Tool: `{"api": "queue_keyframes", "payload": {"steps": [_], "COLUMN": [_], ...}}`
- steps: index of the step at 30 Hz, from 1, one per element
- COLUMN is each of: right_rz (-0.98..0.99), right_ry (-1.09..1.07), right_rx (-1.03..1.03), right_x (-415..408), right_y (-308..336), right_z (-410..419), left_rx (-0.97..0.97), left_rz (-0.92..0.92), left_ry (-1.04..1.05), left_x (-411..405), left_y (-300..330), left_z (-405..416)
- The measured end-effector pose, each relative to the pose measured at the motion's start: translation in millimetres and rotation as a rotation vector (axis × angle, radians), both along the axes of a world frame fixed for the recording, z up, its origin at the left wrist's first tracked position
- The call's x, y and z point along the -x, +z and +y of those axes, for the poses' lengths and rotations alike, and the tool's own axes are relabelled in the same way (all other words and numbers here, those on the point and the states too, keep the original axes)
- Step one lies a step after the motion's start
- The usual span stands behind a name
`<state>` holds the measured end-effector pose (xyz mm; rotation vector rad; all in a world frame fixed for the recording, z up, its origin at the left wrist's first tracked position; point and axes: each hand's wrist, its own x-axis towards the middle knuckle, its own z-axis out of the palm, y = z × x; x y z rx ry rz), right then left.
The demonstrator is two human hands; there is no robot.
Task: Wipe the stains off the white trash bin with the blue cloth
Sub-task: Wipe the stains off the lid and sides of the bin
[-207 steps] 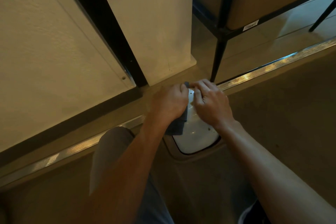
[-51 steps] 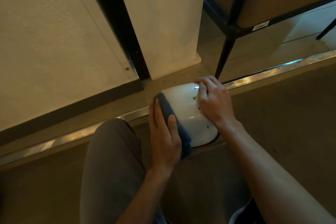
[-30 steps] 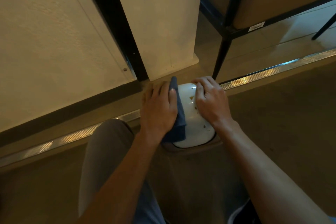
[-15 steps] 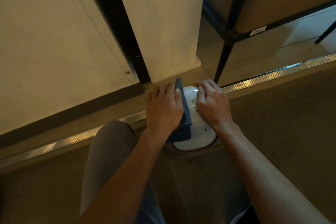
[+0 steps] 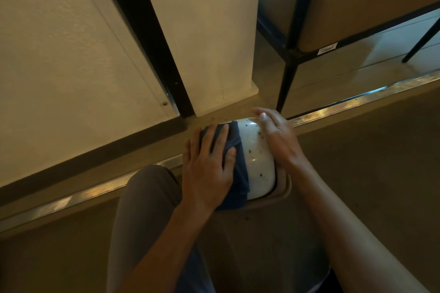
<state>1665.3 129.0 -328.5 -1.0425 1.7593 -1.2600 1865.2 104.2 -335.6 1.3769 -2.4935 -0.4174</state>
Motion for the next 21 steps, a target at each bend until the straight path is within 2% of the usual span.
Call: {"api": "queue_keyframes", "payload": {"steps": [2,6,10,15,18,21], "right_rz": [-0.110,-0.199,-0.234,-0.201,0.052,0.360], "right_ry": [-0.011,-0.033,-0.067,-0.112,-0.262,-0.323], "right_rx": [0.002,0.013,0.040,0.082,0.082,0.112], "right_x": [4,-1,-3,-5,-13,-26], "right_y": [4,5,5,5,10,18], "right_z": [4,12,14,15,16,17], "left_rx": [0.010,0.085,0.105,0.032,-0.104,-0.221], "left_rz": [0.008,-0.019,-0.068,-0.061,0.088,0.360], "left_ry": [-0.003,-0.072,-0.093,-0.123,-0.184,-0.086], "left_x": [6,21,44,76,74,49], "left_y": [1,5,14,20,23,24], "left_z": [-3,-8,-11,-4,-17,-35]}}
